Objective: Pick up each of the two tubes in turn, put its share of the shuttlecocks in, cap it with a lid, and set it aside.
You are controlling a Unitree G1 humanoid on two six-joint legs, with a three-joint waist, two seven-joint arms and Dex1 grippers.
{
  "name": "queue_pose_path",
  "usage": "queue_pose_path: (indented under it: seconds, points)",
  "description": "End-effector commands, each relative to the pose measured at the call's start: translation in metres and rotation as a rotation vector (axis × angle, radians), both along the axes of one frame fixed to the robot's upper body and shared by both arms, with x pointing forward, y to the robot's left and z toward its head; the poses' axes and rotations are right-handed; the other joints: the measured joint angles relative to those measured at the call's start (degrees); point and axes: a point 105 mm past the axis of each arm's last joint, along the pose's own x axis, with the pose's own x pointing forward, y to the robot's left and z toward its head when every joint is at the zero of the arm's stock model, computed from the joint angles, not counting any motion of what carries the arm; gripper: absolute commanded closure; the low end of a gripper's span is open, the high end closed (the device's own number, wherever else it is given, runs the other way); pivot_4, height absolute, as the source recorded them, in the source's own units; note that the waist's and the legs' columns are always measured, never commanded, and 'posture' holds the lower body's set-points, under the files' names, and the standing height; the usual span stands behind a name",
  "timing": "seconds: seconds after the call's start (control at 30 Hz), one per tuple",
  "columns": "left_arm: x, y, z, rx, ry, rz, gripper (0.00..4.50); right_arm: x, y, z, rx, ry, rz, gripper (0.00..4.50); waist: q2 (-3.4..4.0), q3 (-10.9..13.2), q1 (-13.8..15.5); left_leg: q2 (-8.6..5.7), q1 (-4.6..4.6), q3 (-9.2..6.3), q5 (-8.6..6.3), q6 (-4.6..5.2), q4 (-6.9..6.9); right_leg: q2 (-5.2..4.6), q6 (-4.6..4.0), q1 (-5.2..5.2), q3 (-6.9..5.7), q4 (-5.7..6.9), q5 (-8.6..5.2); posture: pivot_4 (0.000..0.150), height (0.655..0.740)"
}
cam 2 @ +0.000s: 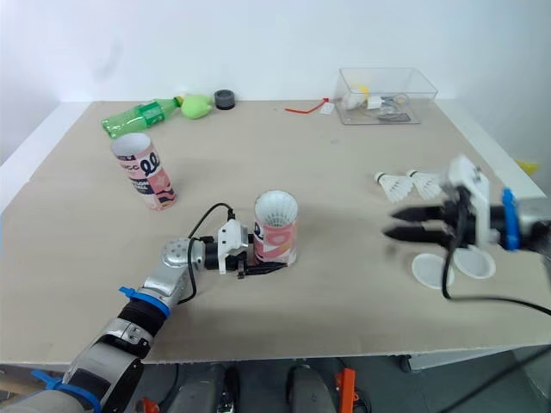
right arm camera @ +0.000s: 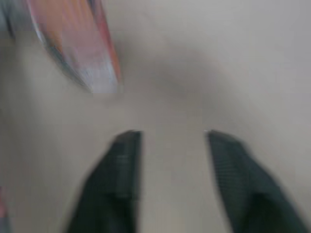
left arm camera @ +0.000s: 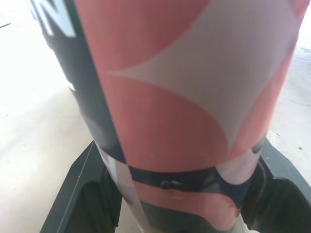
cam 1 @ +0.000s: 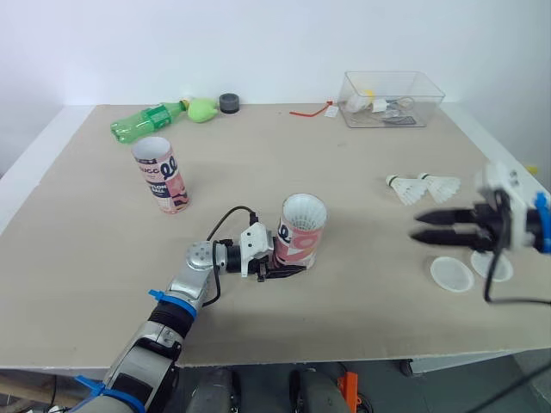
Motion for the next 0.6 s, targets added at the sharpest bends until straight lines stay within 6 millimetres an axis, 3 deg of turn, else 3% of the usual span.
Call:
queue_pose_path:
  seconds: [0.03,0.2,0.6]
  points:
    - [-0.014,-0.014,-0.003,0.041,-0.018,-0.098,2.21,-0.004,-0.005,-0.004,-0.141,0.001,0.061,0.29,0.08,-0.05,-0.37,0.0,0.01,0.02,-0.01,0.0,0.0,0.0,0.01,0.0,0.02,0.0,0.0,0.15,0.74]
    - [-0.019,-0.025,0.003,0.031,-0.012,-0.136,2.21,-0.011,-0.023,-0.023,-0.271,0.076,0.08,0.29,0.09,-0.04,-0.16,0.01,0.06,0.1,0.03,0.01,0.03,0.02,0.41,-0.02,0.07,0.0,-0.11,0.15,0.74]
    - [-0.025,-0.03,0.004,0.021,0.003,-0.14,2.21,-0.018,-0.053,-0.055,-0.421,0.176,0.09,0.29,0.11,-0.04,-0.16,-0.04,0.03,0.08,0.03,0.02,0.03,0.01,0.39,-0.02,0.12,0.0,-0.12,0.15,0.74]
